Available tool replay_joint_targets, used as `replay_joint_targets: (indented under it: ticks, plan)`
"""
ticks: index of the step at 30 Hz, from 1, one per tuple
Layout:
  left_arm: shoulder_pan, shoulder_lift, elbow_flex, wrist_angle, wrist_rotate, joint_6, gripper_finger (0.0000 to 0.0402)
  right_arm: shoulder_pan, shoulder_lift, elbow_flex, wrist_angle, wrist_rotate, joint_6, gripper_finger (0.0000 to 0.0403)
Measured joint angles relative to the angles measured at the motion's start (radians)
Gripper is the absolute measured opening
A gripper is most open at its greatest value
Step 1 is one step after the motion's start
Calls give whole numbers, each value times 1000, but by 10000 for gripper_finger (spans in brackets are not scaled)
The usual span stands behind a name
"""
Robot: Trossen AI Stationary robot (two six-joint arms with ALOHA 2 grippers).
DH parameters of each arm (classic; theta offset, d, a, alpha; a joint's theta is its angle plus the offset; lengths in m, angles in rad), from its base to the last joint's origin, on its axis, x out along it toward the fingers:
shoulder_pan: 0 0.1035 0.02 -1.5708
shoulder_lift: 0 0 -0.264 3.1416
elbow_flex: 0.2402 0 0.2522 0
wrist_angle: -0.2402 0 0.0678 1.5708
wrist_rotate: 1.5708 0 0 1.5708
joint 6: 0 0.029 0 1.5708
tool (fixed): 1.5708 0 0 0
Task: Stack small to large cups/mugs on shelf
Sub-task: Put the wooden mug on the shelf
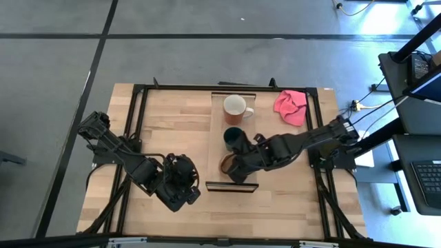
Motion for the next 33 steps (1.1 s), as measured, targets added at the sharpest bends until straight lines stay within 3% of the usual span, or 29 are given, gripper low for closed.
replay_joint_targets:
  ticks: [33]
  plan:
    - [1, 0, 0, -22, 0, 2, 66, -7, 10, -24, -50, 28, 23, 51]
